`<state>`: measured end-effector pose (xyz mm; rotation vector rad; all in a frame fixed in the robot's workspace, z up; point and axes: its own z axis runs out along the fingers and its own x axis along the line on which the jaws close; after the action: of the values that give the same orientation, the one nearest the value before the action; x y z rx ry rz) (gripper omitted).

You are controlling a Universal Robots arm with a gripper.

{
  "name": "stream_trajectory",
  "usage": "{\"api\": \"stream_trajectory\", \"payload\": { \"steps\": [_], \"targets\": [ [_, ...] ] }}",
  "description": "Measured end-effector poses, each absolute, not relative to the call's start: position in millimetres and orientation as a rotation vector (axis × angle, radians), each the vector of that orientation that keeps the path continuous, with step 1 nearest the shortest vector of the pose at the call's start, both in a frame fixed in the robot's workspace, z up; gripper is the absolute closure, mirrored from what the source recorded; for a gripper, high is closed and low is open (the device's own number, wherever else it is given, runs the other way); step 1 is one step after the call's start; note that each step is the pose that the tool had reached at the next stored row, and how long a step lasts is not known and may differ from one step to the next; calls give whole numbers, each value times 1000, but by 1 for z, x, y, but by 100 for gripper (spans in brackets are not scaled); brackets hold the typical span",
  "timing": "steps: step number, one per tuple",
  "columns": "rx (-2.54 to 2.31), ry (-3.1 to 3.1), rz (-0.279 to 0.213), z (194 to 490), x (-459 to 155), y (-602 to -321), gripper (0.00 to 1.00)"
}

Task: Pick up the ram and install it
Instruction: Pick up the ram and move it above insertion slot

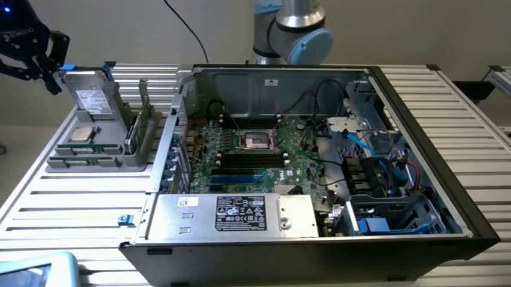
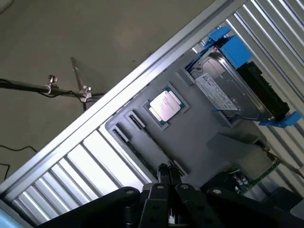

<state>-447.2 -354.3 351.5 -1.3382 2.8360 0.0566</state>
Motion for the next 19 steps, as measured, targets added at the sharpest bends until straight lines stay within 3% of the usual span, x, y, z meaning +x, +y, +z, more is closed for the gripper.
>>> {"api": "stream_trajectory", "payload": {
  "steps": [19],
  "targets": [
    [-1810, 2569, 57, 351, -447, -354, 89]
  ]
}}
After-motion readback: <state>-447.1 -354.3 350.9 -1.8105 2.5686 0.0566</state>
